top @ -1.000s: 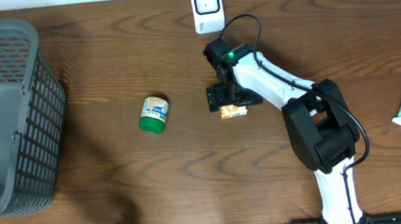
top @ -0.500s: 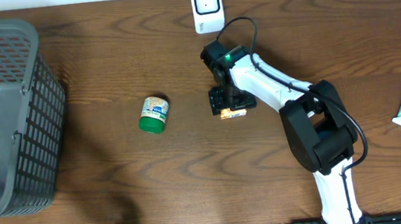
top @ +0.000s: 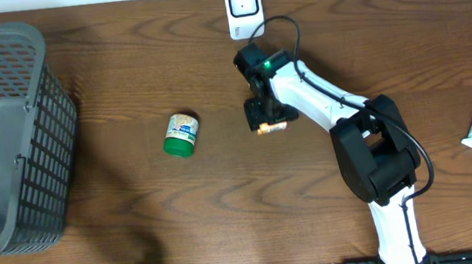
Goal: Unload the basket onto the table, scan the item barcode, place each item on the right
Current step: 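Raise the Kleenex pack with the right gripper to the white scanner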
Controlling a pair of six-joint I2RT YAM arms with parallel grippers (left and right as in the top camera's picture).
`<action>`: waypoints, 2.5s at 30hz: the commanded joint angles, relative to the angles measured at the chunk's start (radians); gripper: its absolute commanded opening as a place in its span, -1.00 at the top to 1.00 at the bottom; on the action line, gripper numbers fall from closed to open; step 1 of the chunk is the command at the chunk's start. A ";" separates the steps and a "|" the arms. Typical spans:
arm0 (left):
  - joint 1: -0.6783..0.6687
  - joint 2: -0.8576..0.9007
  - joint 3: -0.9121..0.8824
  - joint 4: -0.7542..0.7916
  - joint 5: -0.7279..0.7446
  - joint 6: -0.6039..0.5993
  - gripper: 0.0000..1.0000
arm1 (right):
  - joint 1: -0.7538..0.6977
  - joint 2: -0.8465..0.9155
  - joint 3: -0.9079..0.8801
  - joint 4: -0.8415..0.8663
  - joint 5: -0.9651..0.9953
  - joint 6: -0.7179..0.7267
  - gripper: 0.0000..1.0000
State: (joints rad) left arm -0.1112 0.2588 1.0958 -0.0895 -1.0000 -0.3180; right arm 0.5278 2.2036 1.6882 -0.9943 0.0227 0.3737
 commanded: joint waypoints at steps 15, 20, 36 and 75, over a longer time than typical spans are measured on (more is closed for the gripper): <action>0.006 0.000 -0.019 0.001 -0.002 -0.002 -0.80 | -0.006 -0.006 0.326 0.157 0.383 -0.170 -0.39; 0.006 0.000 -0.019 0.001 0.006 -0.002 -0.80 | -0.015 -0.006 0.326 0.366 0.406 -0.245 -0.39; 0.006 0.000 -0.019 0.001 0.028 -0.002 -0.80 | -0.071 0.011 0.317 0.409 0.352 -0.113 -0.99; 0.006 0.000 -0.046 0.001 0.066 -0.002 -0.80 | -0.220 0.376 0.164 0.529 0.125 -0.345 0.11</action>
State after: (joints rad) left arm -0.1112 0.2588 1.0611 -0.0933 -0.9588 -0.3180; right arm 0.3416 2.4622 1.9102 -0.4046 0.1322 0.0597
